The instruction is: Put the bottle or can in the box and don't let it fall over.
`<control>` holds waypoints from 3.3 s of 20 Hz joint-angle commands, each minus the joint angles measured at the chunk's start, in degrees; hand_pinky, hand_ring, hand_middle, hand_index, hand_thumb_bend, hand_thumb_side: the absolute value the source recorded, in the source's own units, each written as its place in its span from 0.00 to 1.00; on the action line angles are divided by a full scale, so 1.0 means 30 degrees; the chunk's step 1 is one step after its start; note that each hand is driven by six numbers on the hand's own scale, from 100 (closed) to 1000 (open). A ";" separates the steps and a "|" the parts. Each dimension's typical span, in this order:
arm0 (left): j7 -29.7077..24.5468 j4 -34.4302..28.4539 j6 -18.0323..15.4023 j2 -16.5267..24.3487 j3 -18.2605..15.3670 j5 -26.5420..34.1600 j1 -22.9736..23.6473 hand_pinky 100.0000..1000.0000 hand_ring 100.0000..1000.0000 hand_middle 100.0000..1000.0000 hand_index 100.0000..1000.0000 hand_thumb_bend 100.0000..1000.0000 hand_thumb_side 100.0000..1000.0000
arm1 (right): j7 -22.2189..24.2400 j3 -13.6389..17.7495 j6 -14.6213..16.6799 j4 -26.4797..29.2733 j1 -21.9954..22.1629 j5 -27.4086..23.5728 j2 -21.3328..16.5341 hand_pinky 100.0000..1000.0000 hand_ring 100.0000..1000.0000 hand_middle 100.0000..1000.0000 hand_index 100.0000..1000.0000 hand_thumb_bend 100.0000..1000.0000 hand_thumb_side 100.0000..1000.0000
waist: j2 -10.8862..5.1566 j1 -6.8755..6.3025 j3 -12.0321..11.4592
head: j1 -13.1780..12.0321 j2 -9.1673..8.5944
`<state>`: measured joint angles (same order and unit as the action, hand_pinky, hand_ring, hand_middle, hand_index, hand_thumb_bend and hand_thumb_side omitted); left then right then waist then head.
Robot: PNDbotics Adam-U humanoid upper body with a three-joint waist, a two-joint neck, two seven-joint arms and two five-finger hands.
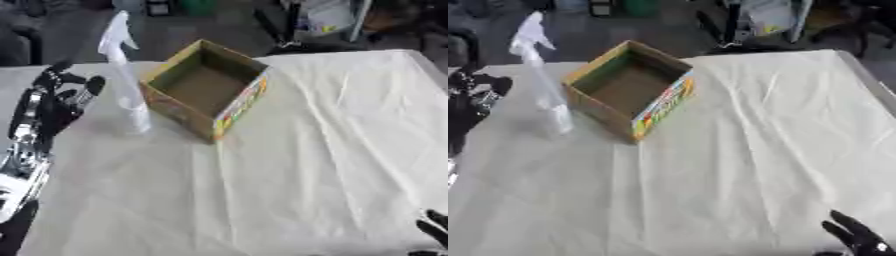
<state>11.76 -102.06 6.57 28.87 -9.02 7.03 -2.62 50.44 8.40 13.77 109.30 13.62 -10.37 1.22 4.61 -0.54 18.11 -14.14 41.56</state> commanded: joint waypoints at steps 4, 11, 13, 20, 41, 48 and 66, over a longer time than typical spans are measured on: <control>0.0042 -0.0146 0.0005 0.0834 0.0081 -0.0106 -0.0347 0.88 0.97 0.60 0.90 0.71 0.47 | 0.0052 -0.0065 0.0027 0.0115 -0.0125 0.0032 -0.0175 0.72 1.00 1.00 1.00 0.00 0.41 | -0.0110 -0.0030 0.0039 | 0.0078 -0.0368; 0.0154 0.0157 0.0050 0.1087 0.0320 -0.0125 -0.0864 0.88 0.97 0.61 0.90 0.71 0.46 | 0.0070 -0.0079 0.0038 0.0117 -0.0103 0.0046 -0.0155 0.72 1.00 1.00 1.00 0.00 0.41 | -0.0107 -0.0010 0.0025 | 0.0306 -0.0440; 0.0310 0.0389 0.0088 0.1266 0.0401 -0.0078 -0.1145 0.88 0.98 0.61 0.90 0.71 0.46 | 0.0068 -0.0084 0.0047 0.0117 -0.0094 0.0040 -0.0164 0.72 1.00 1.00 1.00 0.00 0.41 | -0.0118 -0.0005 0.0025 | 0.0450 -0.0525; 0.0855 0.1812 0.0335 0.1953 0.0984 -0.0124 -0.2276 0.88 0.98 0.61 0.90 0.71 0.45 | 0.0100 -0.0104 0.0057 0.0096 -0.0052 0.0067 -0.0173 0.72 1.00 1.00 1.00 0.00 0.41 | -0.0143 -0.0012 0.0045 | 0.0758 -0.0836; -0.0396 0.4806 -0.0418 0.3989 0.2975 0.0937 -0.6239 0.87 0.97 0.59 0.90 0.69 0.46 | 0.0362 -0.0329 0.0114 0.0030 -0.0010 0.0094 -0.0203 0.72 1.00 1.00 1.00 0.00 0.41 | -0.0096 0.0002 0.0399 | 0.0953 -0.1170; -0.0890 0.5332 -0.0142 0.4453 0.3458 0.0259 -0.7036 0.87 0.97 0.61 0.90 0.69 0.46 | 0.0411 -0.0367 0.0087 0.0001 -0.0077 0.0089 -0.0191 0.72 1.00 1.00 1.00 0.00 0.41 | -0.0034 -0.0025 0.0623 | 0.0952 -0.1170; -0.1725 0.6401 0.0111 0.4680 0.4133 0.0467 -0.8039 0.86 0.94 0.55 0.87 0.59 0.37 | 0.0478 -0.0412 0.0024 -0.0079 -0.0152 0.0093 -0.0206 0.72 1.00 1.00 1.00 0.00 0.41 | -0.0017 -0.0073 0.0843 | 0.1018 -0.1225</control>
<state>6.95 -82.50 7.01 40.46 3.63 8.04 -25.60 51.46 7.33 13.57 108.59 13.42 -10.31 1.22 4.94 -0.70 20.52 -11.22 38.62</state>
